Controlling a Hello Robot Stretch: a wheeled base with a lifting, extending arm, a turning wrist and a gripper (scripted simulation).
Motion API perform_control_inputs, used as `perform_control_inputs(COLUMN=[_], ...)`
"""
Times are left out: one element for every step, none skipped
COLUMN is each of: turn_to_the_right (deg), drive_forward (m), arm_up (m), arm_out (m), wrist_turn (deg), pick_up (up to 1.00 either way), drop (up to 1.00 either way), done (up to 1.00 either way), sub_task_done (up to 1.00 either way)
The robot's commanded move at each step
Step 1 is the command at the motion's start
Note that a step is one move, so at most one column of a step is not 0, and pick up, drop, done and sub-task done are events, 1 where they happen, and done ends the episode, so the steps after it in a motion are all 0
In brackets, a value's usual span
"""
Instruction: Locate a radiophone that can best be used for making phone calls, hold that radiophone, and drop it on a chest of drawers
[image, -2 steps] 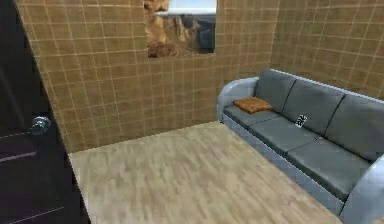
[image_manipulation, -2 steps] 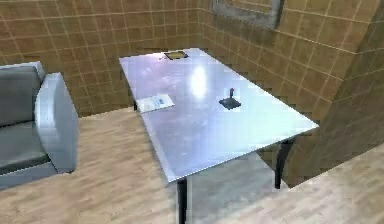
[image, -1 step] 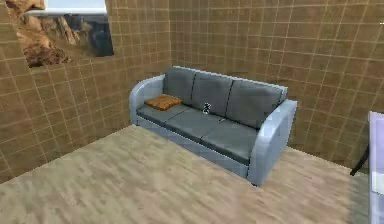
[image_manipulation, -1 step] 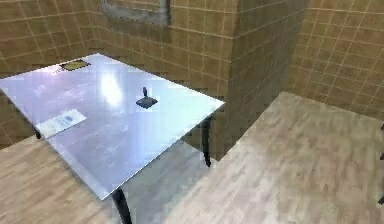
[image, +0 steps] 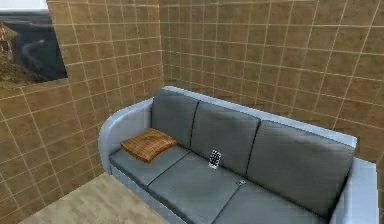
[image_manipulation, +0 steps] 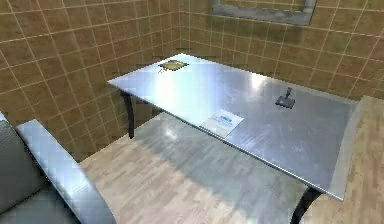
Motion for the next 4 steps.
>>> perform_control_inputs(turn_to_the_right=[15.0, 0.0, -45.0, -45.0], drive_forward=[0.0, 0.05, 0.0, 0.0], arm_up=[0.0, 0.0, 0.0, 0.0], arm_out=[0.0, 0.0, 0.0, 0.0], wrist_turn=[0.0, 0.0, 0.0, 0.0], pick_up=[0.0, 0.0, 0.0, 0.0], drop=[0.0, 0.0, 0.0, 0.0], done=[0.0, 0.0, 0.0, 0.0], sub_task_done=[0.0, 0.0, 0.0, 0.0])
